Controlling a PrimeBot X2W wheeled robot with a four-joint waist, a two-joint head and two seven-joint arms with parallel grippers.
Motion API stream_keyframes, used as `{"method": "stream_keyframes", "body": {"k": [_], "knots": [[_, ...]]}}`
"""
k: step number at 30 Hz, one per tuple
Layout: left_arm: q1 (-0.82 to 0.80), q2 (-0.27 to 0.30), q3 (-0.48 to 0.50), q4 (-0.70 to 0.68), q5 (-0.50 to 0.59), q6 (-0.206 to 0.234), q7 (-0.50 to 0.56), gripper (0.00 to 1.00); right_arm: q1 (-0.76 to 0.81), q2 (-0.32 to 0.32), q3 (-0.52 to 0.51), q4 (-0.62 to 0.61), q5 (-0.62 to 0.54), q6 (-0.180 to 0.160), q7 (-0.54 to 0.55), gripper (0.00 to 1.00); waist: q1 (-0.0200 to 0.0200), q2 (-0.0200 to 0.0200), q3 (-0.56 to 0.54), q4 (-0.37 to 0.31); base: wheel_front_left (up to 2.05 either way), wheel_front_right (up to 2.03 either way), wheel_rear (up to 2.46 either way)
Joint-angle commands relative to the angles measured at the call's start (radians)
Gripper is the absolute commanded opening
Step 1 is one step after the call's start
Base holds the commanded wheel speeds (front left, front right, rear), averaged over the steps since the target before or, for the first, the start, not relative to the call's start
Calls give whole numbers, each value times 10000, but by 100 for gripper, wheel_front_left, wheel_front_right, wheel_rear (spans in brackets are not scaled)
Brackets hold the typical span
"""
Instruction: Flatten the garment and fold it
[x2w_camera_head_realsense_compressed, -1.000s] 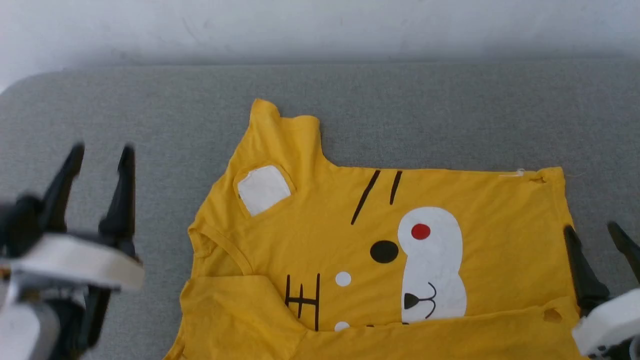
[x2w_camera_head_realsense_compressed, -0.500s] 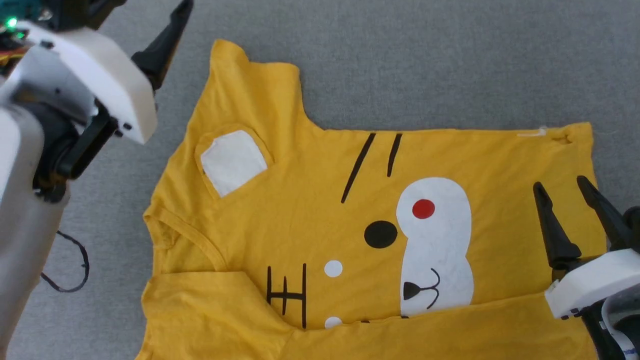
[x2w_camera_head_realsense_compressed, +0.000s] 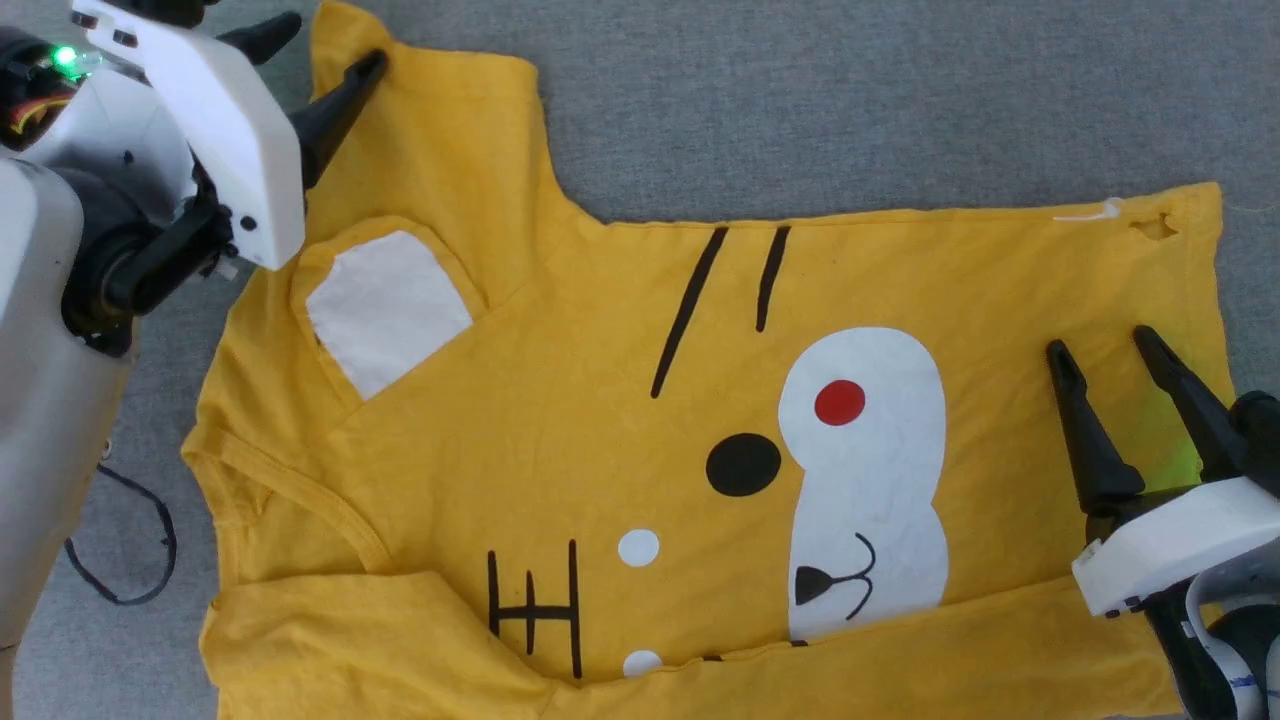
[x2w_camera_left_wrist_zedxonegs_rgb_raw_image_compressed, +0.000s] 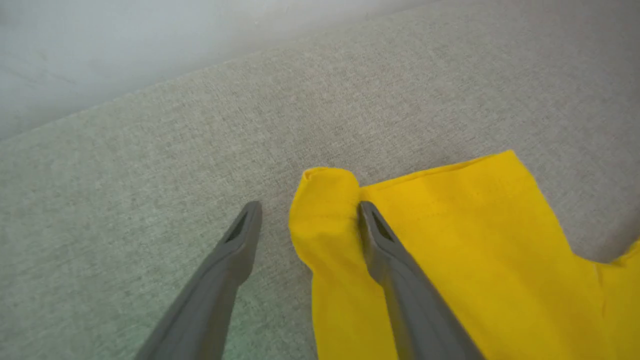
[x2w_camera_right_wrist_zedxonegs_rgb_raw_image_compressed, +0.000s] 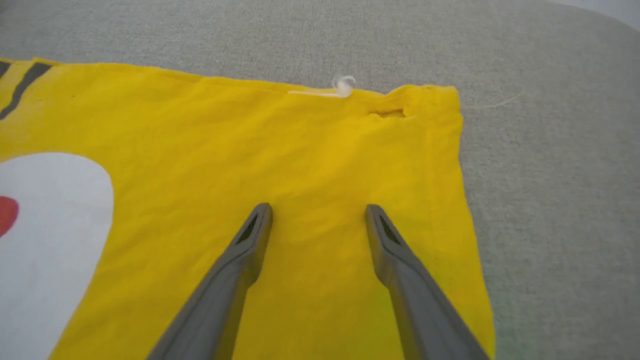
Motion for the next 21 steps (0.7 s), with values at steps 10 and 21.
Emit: {"method": "stream_keyframes", "body": {"k": [10,21], "knots": [[190,287,-471,401,-282,-128,619,0,-246,-252,53,-7,0,-9,193,100,-2,0,-38,-224,0,0,0],[284,355,-314,352,-128,-3,-86,0,-1916,-1685,-835,-1093,509,-9,1299,100,-2,0,-466,-110,0,0,0]]}}
